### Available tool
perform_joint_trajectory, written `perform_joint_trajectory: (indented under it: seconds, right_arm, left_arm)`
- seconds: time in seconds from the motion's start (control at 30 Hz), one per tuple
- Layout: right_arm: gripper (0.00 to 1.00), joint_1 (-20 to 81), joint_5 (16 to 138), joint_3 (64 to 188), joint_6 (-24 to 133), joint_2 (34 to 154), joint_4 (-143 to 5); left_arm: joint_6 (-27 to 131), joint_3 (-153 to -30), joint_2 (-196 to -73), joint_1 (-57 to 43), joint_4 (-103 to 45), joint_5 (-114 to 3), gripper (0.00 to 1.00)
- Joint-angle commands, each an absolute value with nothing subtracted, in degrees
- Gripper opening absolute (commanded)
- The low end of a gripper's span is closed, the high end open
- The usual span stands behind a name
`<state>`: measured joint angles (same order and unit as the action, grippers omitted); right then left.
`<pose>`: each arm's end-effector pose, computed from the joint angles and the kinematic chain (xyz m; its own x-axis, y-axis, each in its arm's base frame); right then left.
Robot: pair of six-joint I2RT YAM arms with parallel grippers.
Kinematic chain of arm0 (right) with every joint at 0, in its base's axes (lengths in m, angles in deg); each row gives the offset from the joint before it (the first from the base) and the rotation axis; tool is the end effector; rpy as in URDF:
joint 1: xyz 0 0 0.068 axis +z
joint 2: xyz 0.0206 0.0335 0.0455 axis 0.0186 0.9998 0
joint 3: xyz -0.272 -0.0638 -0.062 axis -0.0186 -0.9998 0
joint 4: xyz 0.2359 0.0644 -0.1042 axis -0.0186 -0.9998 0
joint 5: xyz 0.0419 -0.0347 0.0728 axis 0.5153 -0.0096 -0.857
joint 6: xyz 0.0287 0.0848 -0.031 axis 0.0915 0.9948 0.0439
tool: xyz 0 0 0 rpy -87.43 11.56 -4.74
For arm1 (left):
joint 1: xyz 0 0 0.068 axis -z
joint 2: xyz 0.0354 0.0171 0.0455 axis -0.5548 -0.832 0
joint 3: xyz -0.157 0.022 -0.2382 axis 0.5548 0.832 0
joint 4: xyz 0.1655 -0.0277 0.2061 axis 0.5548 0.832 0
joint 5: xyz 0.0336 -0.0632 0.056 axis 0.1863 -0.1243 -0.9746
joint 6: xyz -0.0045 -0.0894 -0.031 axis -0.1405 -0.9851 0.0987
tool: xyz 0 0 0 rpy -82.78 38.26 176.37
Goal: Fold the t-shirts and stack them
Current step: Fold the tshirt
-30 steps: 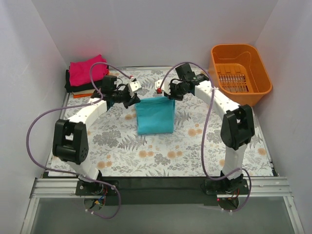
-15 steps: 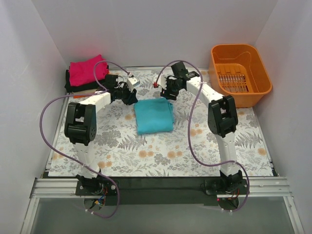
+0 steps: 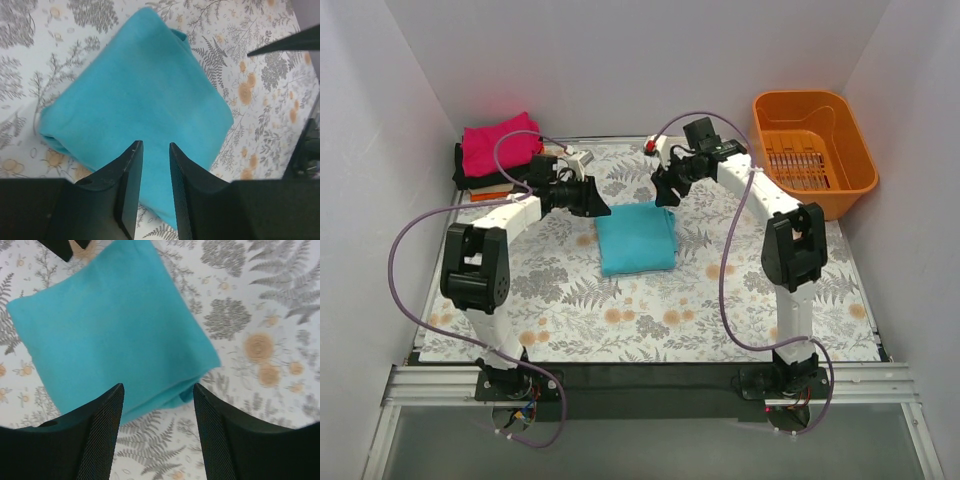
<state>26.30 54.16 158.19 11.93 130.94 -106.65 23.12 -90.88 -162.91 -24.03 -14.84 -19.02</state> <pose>0.4378 0.2549 0.2632 -0.1576 -0.6257 -0.7640 -0.9421 0.3272 -0.0736 0.4100 -0.1312 0.2071 -0.9235 -0.3057 -0.2318 0.0295 0.5458 -0.8374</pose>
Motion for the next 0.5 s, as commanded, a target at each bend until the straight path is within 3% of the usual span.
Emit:
perform_joint_trajectory:
  seconds: [0.0, 0.27, 0.47]
  right_arm:
    - [0.54, 26.38, 48.47, 157.76, 19.9, 136.46, -109.61]
    - [0.53, 24.71, 53.91, 162.85, 20.08, 147.18, -109.61]
    - [0.58, 24.79, 61.2, 167.15, 20.78, 141.94, -109.43]
  left_arm:
    - [12.83, -90.28, -168.11, -23.94, -16.56, -17.34, 0.27]
    - [11.24, -99.58, -179.46, -24.91, -18.41, -21.29, 0.27]
    - [10.36, -99.44, -173.54, -30.09, -20.78, -17.79, 0.4]
